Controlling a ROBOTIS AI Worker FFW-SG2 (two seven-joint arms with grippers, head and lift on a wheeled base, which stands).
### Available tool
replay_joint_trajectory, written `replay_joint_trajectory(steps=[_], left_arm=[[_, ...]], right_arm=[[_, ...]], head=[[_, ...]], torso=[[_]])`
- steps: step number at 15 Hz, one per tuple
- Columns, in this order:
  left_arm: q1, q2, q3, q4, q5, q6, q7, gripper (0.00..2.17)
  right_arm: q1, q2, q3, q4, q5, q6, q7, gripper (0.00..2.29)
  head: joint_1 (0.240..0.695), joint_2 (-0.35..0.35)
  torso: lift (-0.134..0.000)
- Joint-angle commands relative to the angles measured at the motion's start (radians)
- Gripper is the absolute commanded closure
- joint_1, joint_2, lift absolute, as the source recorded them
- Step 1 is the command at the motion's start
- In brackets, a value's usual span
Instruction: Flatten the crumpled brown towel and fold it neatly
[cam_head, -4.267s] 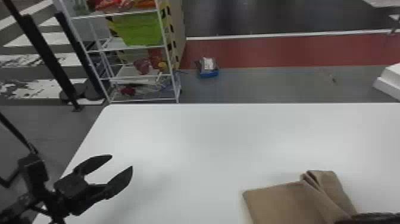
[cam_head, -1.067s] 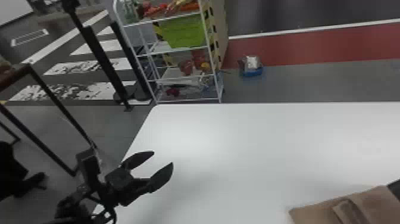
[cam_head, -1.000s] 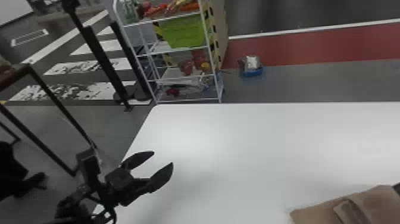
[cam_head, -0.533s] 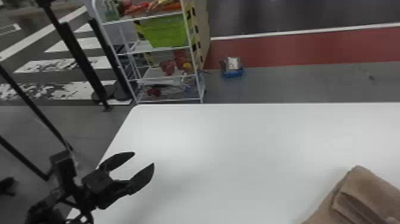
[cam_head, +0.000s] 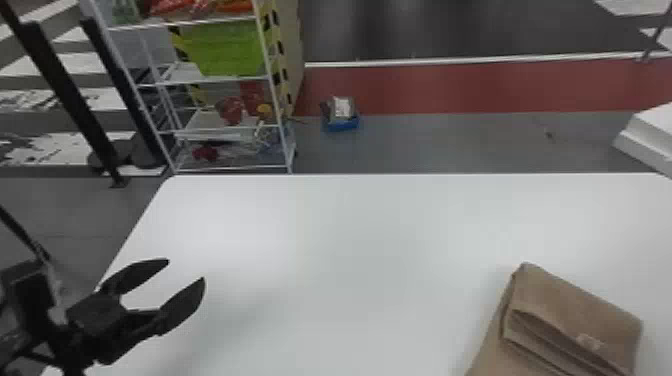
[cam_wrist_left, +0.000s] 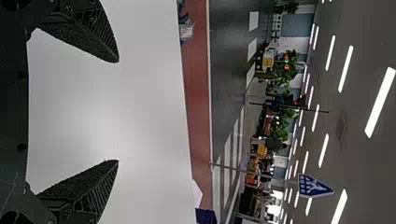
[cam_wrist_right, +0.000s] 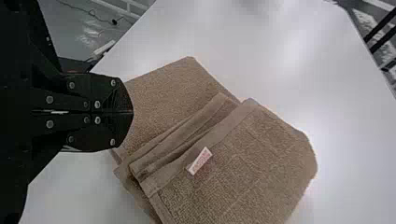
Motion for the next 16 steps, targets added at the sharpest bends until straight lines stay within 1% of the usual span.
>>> replay_joint_trajectory(steps=[1, 2, 4, 5, 6, 7, 8, 9, 10, 11, 13, 16], left_arm=[[-0.005, -0.003, -0.003, 0.001, 0.0, 0.0, 0.002, 0.12], [-0.006, -0.003, -0.006, 0.003, 0.0, 0.0, 0.002, 0.12], [-0.006, -0.003, -0.016, 0.003, 0.003, 0.0, 0.007, 0.12], [-0.006, -0.003, -0.016, 0.004, 0.003, 0.0, 0.007, 0.12], [-0.008, -0.003, -0.016, 0.01, 0.012, -0.006, 0.022, 0.12], [-0.008, -0.003, -0.016, 0.013, 0.034, -0.006, 0.044, 0.12], [-0.008, -0.003, -0.022, 0.018, 0.054, -0.012, 0.065, 0.12], [-0.008, -0.003, -0.023, 0.024, 0.091, -0.025, 0.097, 0.12], [-0.003, -0.003, -0.034, 0.027, 0.107, -0.058, 0.139, 0.12], [0.003, -0.003, -0.056, 0.026, 0.109, -0.089, 0.208, 0.12], [0.023, -0.003, -0.125, 0.021, 0.123, -0.147, 0.381, 0.12], [0.054, -0.003, -0.258, -0.005, 0.12, -0.169, 0.602, 0.12]], right_arm=[[0.027, 0.035, -0.153, 0.002, -0.05, 0.03, 0.007, 1.65], [0.027, 0.046, -0.221, 0.009, -0.06, 0.03, 0.009, 1.65], [0.02, 0.04, -0.313, 0.069, -0.06, 0.03, 0.007, 1.65], [0.017, 0.029, -0.33, 0.1, -0.058, 0.03, 0.006, 1.65], [0.018, 0.02, -0.337, 0.123, -0.043, 0.03, 0.006, 1.65], [0.021, 0.012, -0.339, 0.146, -0.029, 0.03, 0.006, 1.65], [0.021, 0.004, -0.339, 0.167, -0.014, 0.03, 0.002, 1.65], [0.018, -0.005, -0.333, 0.186, 0.009, 0.03, 0.001, 1.65], [0.017, -0.014, -0.325, 0.2, 0.031, 0.03, 0.001, 1.65], [0.014, -0.022, -0.316, 0.215, 0.048, 0.03, 0.001, 1.65], [-0.014, -0.028, -0.293, 0.26, 0.069, 0.03, -0.005, 1.65], [-0.075, -0.043, -0.247, 0.329, 0.109, 0.03, -0.014, 1.65]], head=[[0.695, 0.109], [0.695, 0.09], [0.695, 0.055], [0.695, 0.03], [0.695, 0.005], [0.695, -0.046], [0.695, -0.064], [0.695, -0.077], [0.695, -0.088], [0.695, -0.099], [0.695, -0.114], [0.695, -0.13]], torso=[[-0.124], [-0.124], [-0.124], [-0.124], [-0.124], [-0.124], [-0.124], [-0.124], [-0.124], [-0.124], [-0.124], [-0.124]])
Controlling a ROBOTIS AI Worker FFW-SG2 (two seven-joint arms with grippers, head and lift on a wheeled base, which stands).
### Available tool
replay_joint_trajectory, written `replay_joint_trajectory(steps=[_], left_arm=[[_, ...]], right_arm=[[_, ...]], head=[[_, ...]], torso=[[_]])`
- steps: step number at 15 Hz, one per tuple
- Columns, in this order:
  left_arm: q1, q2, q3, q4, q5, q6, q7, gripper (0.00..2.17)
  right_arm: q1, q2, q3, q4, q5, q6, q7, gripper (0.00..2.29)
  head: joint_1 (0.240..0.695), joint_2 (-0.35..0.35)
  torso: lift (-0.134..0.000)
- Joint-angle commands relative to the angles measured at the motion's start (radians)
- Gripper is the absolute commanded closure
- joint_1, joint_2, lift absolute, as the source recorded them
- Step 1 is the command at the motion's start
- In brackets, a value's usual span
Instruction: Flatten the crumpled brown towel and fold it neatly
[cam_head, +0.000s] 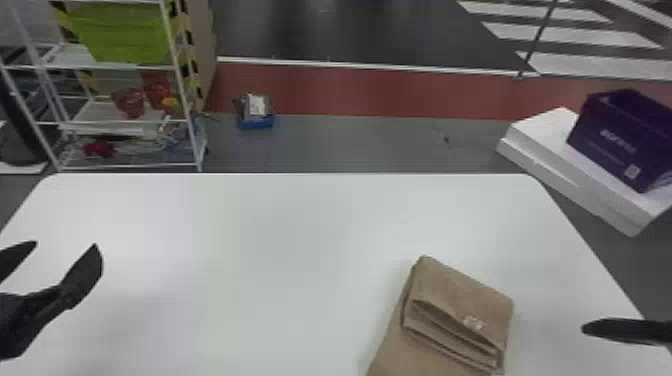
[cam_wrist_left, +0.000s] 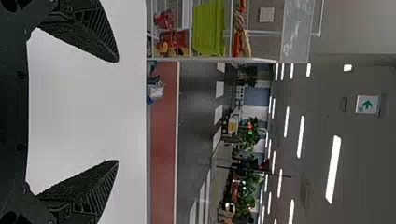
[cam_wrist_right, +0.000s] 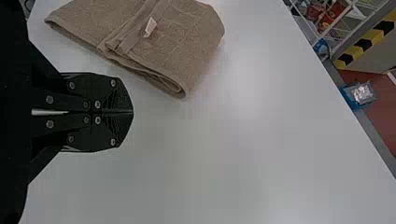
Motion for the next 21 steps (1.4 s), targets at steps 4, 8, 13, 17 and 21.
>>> replay_joint_trajectory(steps=[4, 8, 13, 17, 21], left_arm=[[0.041, -0.003, -0.191, -0.045, -0.019, -0.03, 0.212, 0.11], [0.067, -0.003, -0.205, -0.068, -0.021, -0.042, 0.209, 0.11], [0.101, -0.003, -0.186, -0.104, -0.014, -0.051, 0.209, 0.11], [0.108, -0.003, -0.186, -0.105, -0.011, -0.057, 0.22, 0.11], [0.11, -0.003, -0.186, -0.105, -0.01, -0.06, 0.214, 0.11]], right_arm=[[-0.151, -0.013, 0.141, 0.138, 0.056, 0.03, -0.031, 1.65], [-0.306, 0.0, 0.302, 0.247, 0.099, 0.03, -0.057, 1.65], [-0.464, 0.07, 0.459, 0.343, 0.149, 0.03, -0.079, 1.65], [-0.516, 0.118, 0.514, 0.345, 0.154, 0.03, -0.086, 1.65], [-0.57, 0.185, 0.564, 0.368, 0.18, 0.03, -0.105, 1.65]], head=[[0.695, -0.205], [0.695, -0.236], [0.695, -0.198], [0.695, -0.133], [0.695, -0.088]], torso=[[-0.124], [-0.124], [-0.124], [-0.124], [-0.124]])
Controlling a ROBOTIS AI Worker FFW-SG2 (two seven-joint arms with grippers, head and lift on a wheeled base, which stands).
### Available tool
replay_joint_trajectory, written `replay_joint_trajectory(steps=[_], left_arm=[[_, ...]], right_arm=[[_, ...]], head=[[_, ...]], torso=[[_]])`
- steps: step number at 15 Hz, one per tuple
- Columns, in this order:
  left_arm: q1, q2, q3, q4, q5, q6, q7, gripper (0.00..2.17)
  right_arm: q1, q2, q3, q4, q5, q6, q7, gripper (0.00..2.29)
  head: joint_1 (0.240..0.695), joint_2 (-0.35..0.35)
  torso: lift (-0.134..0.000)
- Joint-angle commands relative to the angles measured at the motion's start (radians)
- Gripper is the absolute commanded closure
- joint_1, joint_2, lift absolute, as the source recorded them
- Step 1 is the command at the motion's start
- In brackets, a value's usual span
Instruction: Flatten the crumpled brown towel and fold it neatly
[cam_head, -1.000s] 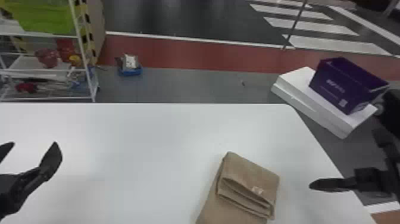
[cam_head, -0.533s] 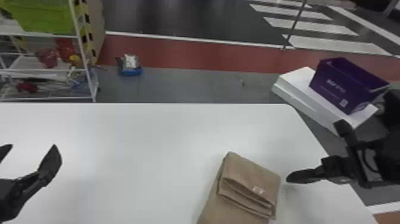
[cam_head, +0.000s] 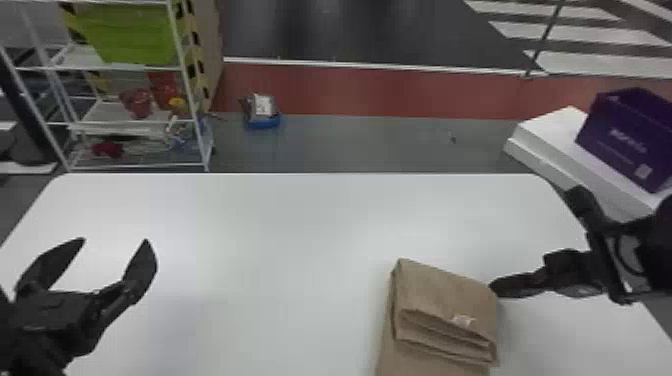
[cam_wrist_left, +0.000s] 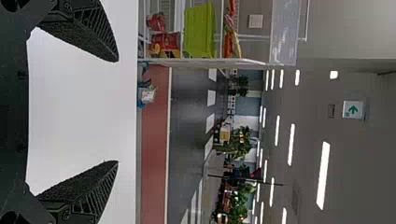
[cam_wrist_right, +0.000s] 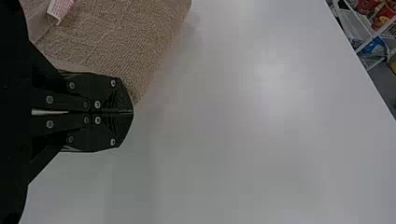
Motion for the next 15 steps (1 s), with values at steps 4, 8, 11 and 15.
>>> replay_joint_trajectory(steps=[4, 8, 11, 15], left_arm=[[0.001, -0.003, -0.001, 0.0, 0.001, 0.0, -0.004, 0.11], [0.012, -0.003, 0.006, -0.006, 0.001, 0.0, -0.009, 0.11], [0.037, -0.003, 0.023, -0.024, 0.011, -0.003, -0.026, 0.11], [0.026, -0.003, 0.031, -0.018, 0.01, -0.003, -0.052, 0.11]], right_arm=[[-0.091, 0.127, 0.076, 0.065, 0.035, 0.03, -0.008, 1.65], [-0.124, 0.178, 0.103, 0.081, 0.048, 0.03, -0.006, 1.65], [-0.033, 0.081, 0.093, -0.107, 0.14, -0.04, 0.106, 1.14], [0.223, 0.069, 0.005, -0.512, 0.536, -0.592, 0.52, 0.21]], head=[[0.695, -0.029], [0.695, 0.029], [0.695, 0.05], [0.695, 0.036]], torso=[[-0.124], [-0.124], [-0.124], [-0.124]])
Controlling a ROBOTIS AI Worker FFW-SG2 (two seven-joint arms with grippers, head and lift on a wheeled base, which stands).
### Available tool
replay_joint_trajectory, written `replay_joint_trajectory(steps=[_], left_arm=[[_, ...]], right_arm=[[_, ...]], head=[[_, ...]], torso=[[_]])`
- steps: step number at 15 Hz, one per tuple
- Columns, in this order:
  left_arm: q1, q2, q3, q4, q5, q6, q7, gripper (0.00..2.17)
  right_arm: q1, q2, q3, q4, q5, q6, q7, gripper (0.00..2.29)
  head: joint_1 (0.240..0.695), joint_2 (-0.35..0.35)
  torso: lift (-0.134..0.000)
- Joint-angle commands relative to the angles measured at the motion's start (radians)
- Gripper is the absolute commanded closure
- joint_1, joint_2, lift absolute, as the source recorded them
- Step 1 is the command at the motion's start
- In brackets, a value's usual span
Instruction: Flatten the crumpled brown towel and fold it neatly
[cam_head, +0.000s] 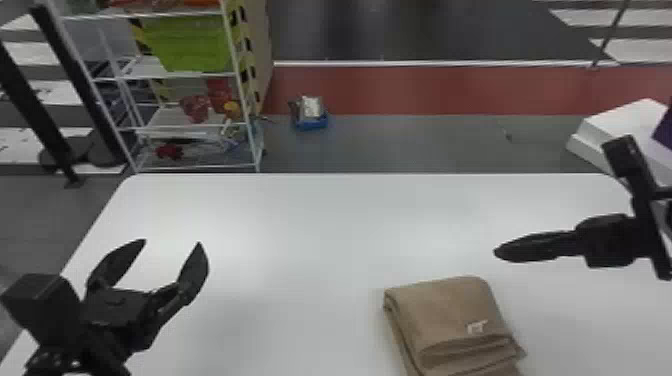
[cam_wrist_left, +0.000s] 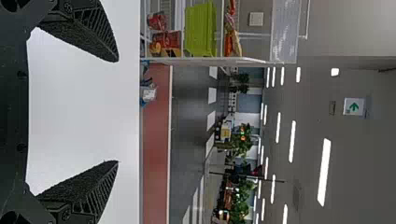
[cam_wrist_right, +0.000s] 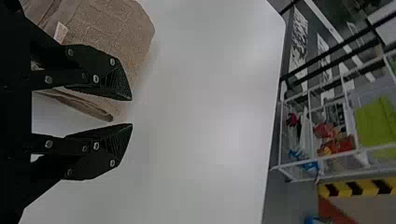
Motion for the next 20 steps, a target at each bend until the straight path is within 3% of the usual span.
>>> replay_joint_trajectory(steps=[1, 2, 5, 9, 12, 16, 20], left_arm=[[-0.004, -0.003, -0.001, -0.001, -0.004, 0.0, -0.007, 0.11], [-0.004, -0.003, -0.001, -0.002, -0.006, 0.0, -0.007, 0.11], [0.002, -0.003, -0.001, -0.008, -0.009, 0.003, -0.007, 0.11], [-0.007, -0.003, -0.006, -0.004, -0.015, 0.006, -0.001, 0.11], [-0.009, -0.003, -0.012, 0.001, -0.016, 0.006, 0.002, 0.11], [0.0, -0.003, -0.01, -0.007, -0.016, 0.006, 0.007, 0.12], [0.006, -0.003, -0.01, -0.01, -0.016, 0.006, 0.008, 0.12]], right_arm=[[0.172, -0.006, -0.028, -0.227, 0.245, -0.418, 0.14, 0.21], [0.213, -0.027, -0.002, -0.296, 0.323, -0.461, 0.194, 0.21], [0.298, -0.135, 0.082, -0.407, 0.441, -0.522, 0.194, 0.21], [0.35, -0.197, 0.077, -0.457, 0.456, -0.59, 0.194, 0.21], [0.365, -0.204, 0.142, -0.462, 0.55, -0.642, 0.194, 0.21], [0.313, -0.207, 0.311, -0.414, 0.65, -0.67, 0.194, 0.22], [0.282, -0.23, 0.409, -0.377, 0.691, -0.67, 0.194, 0.22]], head=[[0.695, 0.04], [0.695, 0.05], [0.695, 0.09], [0.695, 0.098], [0.695, 0.096], [0.695, 0.116], [0.695, 0.145]], torso=[[-0.124], [-0.124], [-0.124], [-0.124], [-0.124], [-0.124], [-0.124]])
